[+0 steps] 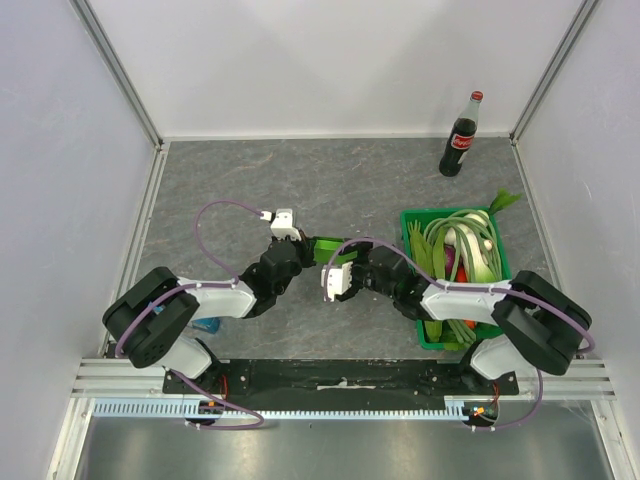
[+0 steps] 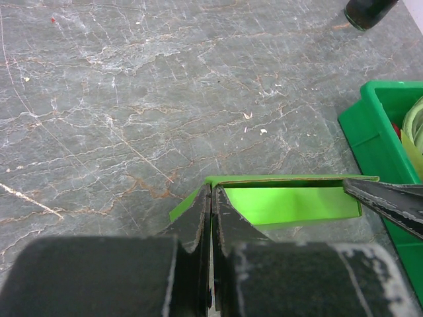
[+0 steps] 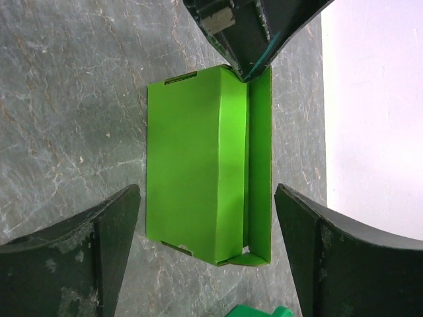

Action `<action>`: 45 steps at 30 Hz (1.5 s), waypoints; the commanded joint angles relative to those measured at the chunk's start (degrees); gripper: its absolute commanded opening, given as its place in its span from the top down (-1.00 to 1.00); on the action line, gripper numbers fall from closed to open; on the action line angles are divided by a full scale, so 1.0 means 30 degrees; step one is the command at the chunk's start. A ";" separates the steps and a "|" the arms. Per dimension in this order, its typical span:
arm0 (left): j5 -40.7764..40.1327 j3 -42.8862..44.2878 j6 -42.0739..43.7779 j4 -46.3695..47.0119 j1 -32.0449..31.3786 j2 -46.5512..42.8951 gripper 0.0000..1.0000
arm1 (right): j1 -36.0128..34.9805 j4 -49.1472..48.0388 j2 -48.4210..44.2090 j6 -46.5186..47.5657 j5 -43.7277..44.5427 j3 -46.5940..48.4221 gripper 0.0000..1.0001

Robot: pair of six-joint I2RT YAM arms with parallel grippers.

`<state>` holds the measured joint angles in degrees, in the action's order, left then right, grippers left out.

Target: Fold the paper box

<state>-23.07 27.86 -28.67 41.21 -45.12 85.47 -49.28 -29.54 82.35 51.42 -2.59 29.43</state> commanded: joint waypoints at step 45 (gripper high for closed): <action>-0.0045 -0.0467 0.0180 -0.2253 -0.0193 0.1275 0.96 | 0.1543 0.0296 0.1700 -0.0441 -0.3472 0.3402 -0.79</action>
<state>-23.59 27.90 -28.67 43.05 -45.15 86.59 -44.77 -28.49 85.17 48.95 -10.07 36.42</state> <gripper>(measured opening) 0.025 0.895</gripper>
